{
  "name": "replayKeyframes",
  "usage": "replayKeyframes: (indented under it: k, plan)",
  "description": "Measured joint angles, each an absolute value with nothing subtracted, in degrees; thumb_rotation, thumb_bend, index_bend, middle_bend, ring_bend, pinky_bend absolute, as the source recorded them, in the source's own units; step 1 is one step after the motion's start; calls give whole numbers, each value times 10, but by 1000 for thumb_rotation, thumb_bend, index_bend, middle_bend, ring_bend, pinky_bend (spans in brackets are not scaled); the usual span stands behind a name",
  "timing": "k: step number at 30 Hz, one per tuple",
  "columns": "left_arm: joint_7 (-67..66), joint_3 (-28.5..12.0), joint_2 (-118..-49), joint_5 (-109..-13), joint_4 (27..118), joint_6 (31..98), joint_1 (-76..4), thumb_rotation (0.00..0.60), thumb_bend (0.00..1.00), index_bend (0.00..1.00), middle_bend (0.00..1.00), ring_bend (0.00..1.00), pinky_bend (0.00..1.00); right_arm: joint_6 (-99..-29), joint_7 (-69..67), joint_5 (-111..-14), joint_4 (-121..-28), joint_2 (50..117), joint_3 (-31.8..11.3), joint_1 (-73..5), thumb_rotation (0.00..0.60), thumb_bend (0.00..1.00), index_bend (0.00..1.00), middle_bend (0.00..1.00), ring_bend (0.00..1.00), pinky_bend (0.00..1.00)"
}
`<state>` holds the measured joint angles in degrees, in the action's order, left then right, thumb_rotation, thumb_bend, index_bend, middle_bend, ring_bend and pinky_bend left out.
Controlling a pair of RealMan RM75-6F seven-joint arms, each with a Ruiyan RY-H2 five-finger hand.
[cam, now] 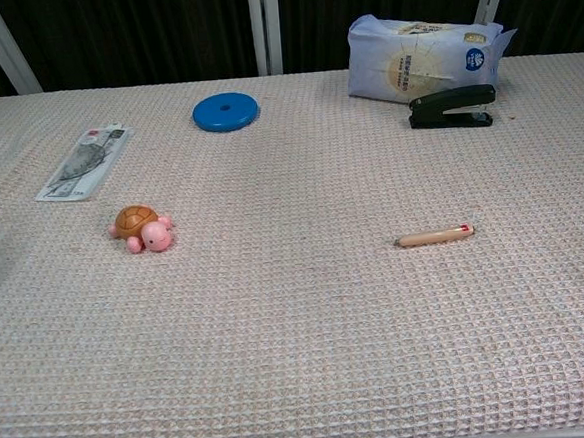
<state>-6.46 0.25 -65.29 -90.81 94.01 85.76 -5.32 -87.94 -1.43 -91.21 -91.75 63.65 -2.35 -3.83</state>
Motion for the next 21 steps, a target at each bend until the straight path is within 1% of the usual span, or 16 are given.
replayKeyframes:
  k: [5,10,14,17,21]
  plan:
    - [-64,1,-654,-904,939,856,-54,600,163,204,86,0,70,-879,-14,-912,-917,637,-23,-38,600,139,0,0,0,0]
    - [-64,-7,-658,-906,941,857,-60,600,248,205,99,0,70,-879,-14,-911,-918,637,-24,-39,600,150,0,0,0,0]
    - [-73,-14,-662,-915,948,847,-77,600,260,210,110,0,72,-880,-14,-911,-919,636,-26,-39,600,156,0,0,0,0]
    - [-80,-23,-672,-925,952,831,-99,600,260,226,139,0,80,-879,-13,-910,-921,635,-26,-39,600,156,0,0,0,0]
    - [-78,-42,-706,-933,932,803,-139,600,261,268,211,0,101,-879,-16,-910,-920,632,-25,-39,600,152,0,0,0,0]
